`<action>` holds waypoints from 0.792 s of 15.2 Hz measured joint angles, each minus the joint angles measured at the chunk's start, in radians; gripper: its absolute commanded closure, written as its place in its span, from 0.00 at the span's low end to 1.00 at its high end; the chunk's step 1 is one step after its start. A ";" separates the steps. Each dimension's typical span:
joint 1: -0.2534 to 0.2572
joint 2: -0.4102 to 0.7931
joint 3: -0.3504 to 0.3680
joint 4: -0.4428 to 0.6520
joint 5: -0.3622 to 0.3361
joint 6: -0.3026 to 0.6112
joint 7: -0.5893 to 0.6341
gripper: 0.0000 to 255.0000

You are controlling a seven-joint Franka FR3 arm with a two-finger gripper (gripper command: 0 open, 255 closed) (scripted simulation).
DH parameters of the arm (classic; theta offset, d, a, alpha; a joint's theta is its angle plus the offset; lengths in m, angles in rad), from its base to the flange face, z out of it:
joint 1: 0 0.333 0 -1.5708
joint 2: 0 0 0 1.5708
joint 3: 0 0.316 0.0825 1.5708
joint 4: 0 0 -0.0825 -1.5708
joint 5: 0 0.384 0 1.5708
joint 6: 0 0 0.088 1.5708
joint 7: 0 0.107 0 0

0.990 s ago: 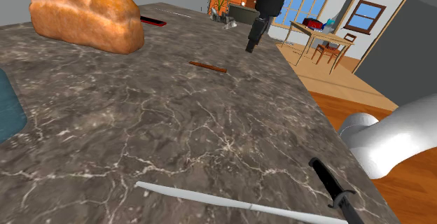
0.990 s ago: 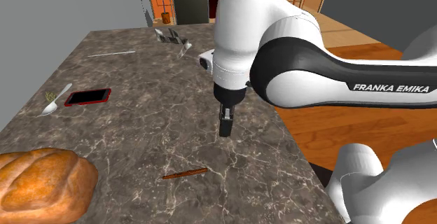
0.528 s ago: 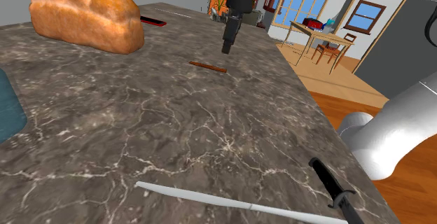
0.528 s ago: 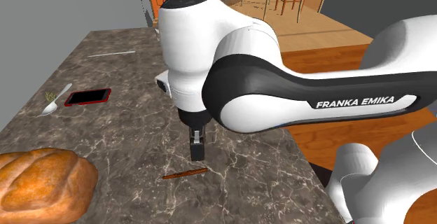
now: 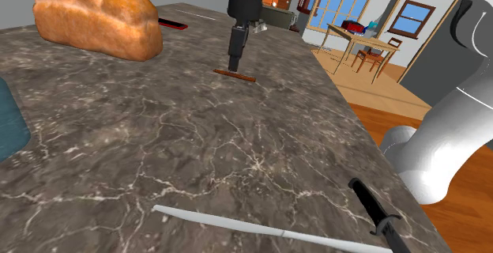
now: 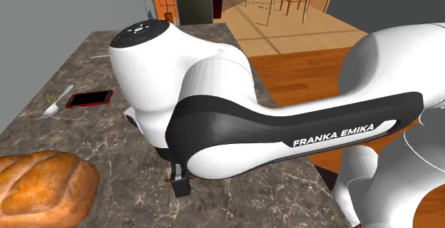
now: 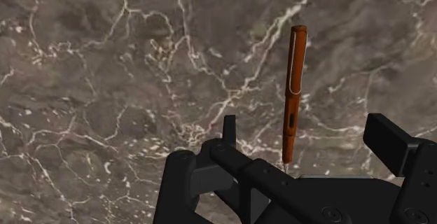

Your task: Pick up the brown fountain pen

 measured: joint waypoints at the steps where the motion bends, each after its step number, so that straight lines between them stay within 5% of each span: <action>1: 0.000 0.001 0.000 -0.013 0.000 0.014 -0.001 0.00; 5: 0.001 -0.001 0.001 -0.063 0.001 0.062 -0.001 0.00; 6: 0.001 -0.001 0.001 -0.069 0.001 0.067 0.000 1.00; 12: 0.005 -0.008 0.006 -0.069 0.010 0.068 0.002 1.00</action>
